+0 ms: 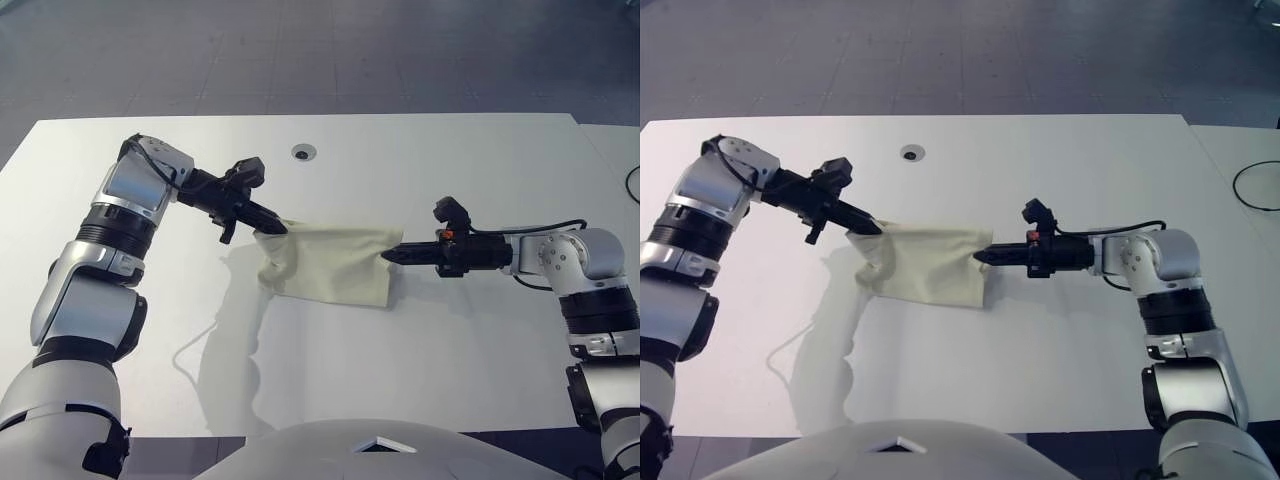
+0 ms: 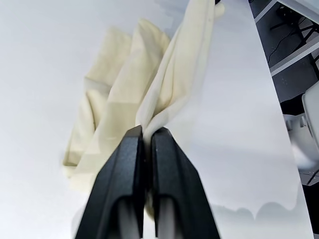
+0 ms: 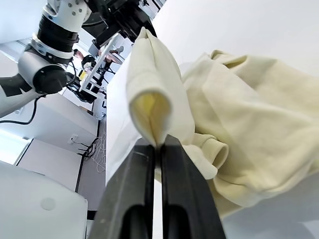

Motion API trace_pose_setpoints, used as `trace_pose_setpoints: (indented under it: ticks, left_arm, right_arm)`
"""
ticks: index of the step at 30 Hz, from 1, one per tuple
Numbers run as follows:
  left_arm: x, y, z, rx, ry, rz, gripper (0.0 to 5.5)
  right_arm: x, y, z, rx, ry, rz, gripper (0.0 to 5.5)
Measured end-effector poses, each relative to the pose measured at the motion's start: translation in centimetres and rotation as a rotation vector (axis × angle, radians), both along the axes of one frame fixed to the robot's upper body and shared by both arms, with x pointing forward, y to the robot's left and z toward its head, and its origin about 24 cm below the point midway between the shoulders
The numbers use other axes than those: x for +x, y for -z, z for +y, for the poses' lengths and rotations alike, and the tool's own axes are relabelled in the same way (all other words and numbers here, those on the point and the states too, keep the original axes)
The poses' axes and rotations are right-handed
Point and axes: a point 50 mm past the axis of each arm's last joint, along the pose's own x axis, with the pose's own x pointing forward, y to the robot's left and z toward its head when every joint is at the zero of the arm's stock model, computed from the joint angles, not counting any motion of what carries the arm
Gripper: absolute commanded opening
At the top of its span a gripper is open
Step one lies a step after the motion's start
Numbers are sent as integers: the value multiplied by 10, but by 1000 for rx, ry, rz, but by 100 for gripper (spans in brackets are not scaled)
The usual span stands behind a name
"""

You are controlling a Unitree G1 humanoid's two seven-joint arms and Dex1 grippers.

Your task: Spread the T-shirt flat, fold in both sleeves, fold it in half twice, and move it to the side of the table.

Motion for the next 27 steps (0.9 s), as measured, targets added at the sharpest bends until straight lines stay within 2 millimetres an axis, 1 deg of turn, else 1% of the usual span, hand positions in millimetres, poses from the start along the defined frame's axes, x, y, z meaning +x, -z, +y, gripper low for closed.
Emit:
trace_pose_setpoints:
  ticks: [3, 5, 9, 12, 16, 17, 22, 25, 27]
  left_arm:
    - [4, 2, -5, -8, 4, 2, 2]
    - [8, 5, -8, -1, 0, -1, 2]
    - [16, 8, -11, 28, -11, -26, 2]
    - [22, 9, -11, 60, -31, -53, 2]
    - [25, 15, -14, 96, -48, -79, 2]
    - [26, 18, -16, 98, -56, -87, 38]
    - [31, 23, -26, 69, -115, -134, 114]
    - [36, 18, -27, 38, -177, -171, 163]
    - [42, 7, -22, 33, -231, -250, 192]
  right_arm:
    - [6, 5, -2, -22, 9, -4, 0]
    - [10, 13, -2, -35, 28, 3, 0]
    - [18, 23, 3, -48, 34, 5, 0]
    - [22, 28, 4, -55, 41, 0, 0]
    - [26, 34, 2, -75, 56, 1, 0]
    - [26, 36, 2, -78, 60, 4, 36]
    - [29, 38, 2, -82, 74, 9, 108]
    - [32, 35, 2, -67, 105, -11, 155]
    - [36, 31, -4, -85, 151, -61, 183]
